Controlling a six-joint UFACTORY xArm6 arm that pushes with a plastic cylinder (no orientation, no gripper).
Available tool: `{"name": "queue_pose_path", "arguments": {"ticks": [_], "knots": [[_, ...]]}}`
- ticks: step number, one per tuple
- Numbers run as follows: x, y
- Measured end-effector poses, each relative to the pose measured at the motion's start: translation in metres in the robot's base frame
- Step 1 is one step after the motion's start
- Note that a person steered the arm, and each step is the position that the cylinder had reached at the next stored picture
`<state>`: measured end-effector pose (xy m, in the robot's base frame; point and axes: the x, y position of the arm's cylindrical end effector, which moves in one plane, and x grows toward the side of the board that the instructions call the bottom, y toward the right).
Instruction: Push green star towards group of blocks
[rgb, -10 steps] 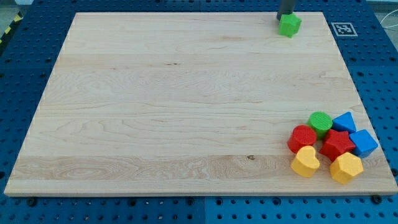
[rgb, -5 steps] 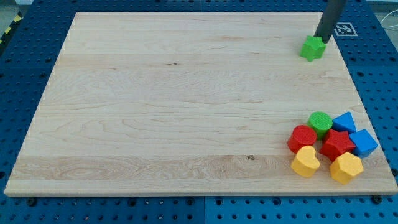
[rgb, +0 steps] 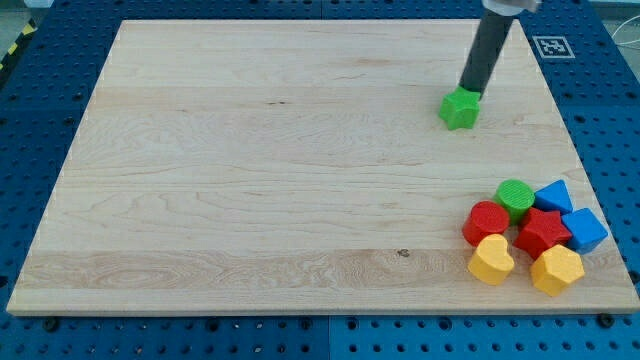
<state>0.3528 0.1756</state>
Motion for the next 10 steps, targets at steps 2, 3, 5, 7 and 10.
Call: {"name": "queue_pose_path", "arguments": {"ticks": [2, 3, 5, 7, 10], "knots": [[0.008, -0.02], [0.026, -0.018], [0.063, -0.006], [0.073, -0.026], [0.096, -0.015]]}}
